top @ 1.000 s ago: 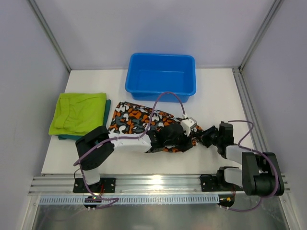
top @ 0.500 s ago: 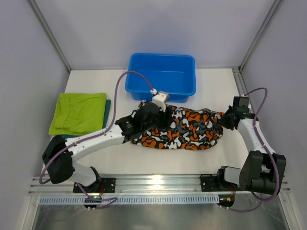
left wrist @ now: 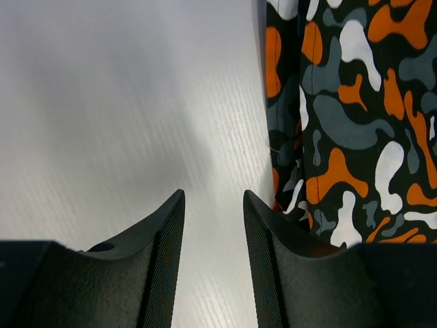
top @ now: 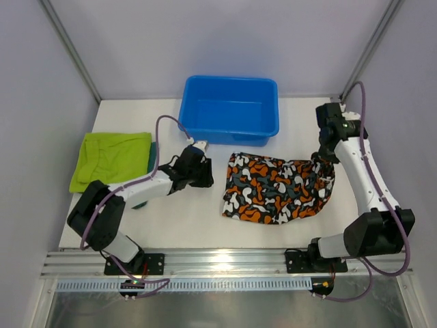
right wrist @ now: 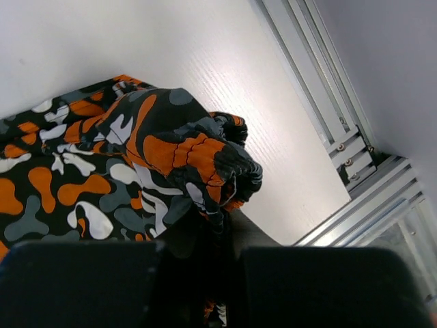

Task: Fold and stack the shorts
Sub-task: Fold the shorts at the center of the board.

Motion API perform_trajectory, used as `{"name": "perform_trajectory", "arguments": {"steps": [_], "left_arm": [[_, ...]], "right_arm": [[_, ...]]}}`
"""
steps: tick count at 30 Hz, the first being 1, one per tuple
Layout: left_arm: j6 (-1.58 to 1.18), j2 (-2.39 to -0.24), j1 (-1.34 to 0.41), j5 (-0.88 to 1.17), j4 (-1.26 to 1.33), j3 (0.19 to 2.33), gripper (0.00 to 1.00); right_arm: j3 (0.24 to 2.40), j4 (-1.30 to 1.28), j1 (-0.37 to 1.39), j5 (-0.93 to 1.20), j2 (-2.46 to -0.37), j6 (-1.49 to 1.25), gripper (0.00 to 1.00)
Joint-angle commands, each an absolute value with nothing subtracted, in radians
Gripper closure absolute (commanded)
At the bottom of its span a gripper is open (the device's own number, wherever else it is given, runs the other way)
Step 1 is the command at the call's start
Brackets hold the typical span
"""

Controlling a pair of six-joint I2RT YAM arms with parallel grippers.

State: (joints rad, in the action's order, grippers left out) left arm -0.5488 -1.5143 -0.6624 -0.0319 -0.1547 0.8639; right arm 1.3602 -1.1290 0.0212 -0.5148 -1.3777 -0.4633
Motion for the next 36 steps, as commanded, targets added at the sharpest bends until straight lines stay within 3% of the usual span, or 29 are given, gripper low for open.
{"name": "perform_trajectory", "arguments": {"steps": [1,13,23,36], "left_arm": [[-0.577,-1.583,-0.663,0.113,-0.063,0.874,0.59],[-0.620,-1.676,-0.663,0.187,0.081,0.848,0.61],[-0.623,-1.730,-0.663,0.144,0.112,0.822,0.63],[-0.652,-1.767,-0.661,0.146,0.138,0.813,0.63]], "right_arm": [[1.434,-1.290,0.164,-0.672,-1.433,-0.529,0.96],[1.632,-1.460,0.590,-0.781,-1.718,-0.728,0.91],[1.824,-1.448,0.767,-0.695,-1.870,-0.808,0.85],[1.661,-1.151,0.913,-0.574,-1.783,-0.845,0.85]]}}
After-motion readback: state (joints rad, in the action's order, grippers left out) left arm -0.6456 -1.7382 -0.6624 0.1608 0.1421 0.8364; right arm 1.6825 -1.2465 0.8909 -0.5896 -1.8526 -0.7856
